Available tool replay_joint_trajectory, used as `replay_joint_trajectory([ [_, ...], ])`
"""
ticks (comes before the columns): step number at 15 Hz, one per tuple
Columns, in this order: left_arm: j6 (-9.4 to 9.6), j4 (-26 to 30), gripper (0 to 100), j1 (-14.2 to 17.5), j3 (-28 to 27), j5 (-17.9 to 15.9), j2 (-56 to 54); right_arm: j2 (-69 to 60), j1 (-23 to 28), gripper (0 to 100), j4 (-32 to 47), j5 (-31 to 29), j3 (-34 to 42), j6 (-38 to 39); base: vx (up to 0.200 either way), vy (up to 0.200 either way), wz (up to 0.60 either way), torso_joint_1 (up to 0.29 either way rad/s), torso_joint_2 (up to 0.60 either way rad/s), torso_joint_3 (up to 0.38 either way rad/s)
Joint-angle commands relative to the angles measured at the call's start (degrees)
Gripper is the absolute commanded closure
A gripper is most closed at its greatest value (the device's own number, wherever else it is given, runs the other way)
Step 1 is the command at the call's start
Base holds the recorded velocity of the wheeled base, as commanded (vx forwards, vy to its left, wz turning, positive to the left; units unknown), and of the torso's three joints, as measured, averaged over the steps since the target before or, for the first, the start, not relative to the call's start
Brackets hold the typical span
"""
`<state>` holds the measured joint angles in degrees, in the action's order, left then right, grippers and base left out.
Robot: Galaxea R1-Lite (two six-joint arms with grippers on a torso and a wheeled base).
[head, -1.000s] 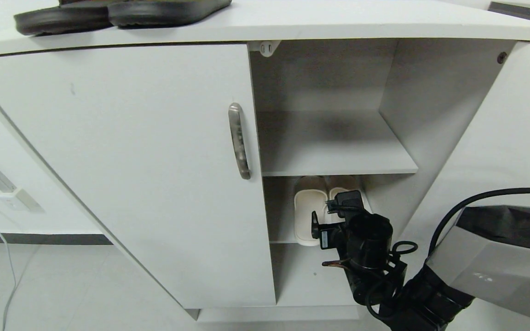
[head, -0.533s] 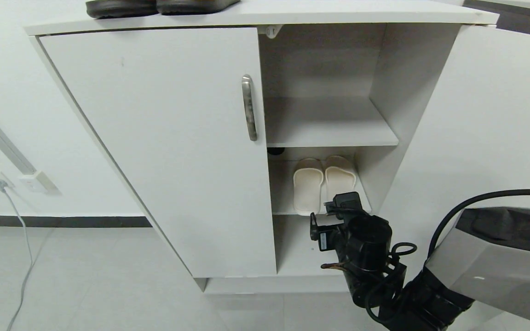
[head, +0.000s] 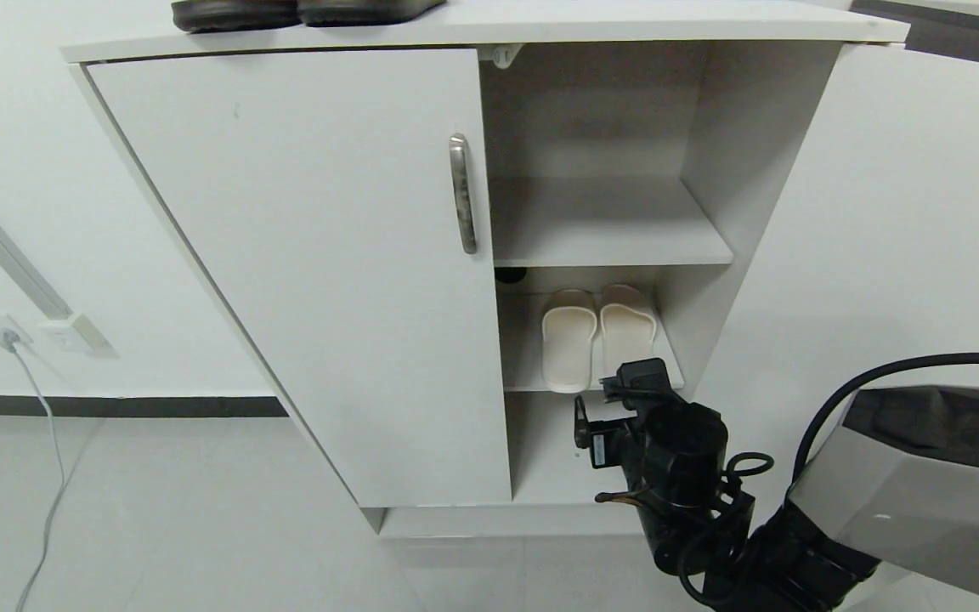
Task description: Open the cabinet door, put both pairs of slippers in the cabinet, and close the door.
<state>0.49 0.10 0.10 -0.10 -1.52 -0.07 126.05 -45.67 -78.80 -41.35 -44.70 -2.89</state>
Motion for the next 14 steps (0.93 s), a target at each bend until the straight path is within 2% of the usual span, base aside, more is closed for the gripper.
replay_joint_trajectory([
  [1,0.04,0.1,100,0.0,0.0,-0.1,0.1,-0.1,0.0,0,0.0,0.0,0.1,0.0,0.0,0.0,0.0,0.0,0.0,0.0],
  [8,0.04,0.1,100,0.0,0.0,-0.1,0.1,-0.2,0.0,0,0.0,0.0,0.5,0.0,0.0,0.0,0.0,0.0,0.0,0.01],
  [14,0.04,0.1,100,0.0,0.0,-0.1,0.1,-0.2,0.0,0,0.0,0.0,0.8,0.0,0.0,0.0,0.0,0.005,0.0,0.184],
])
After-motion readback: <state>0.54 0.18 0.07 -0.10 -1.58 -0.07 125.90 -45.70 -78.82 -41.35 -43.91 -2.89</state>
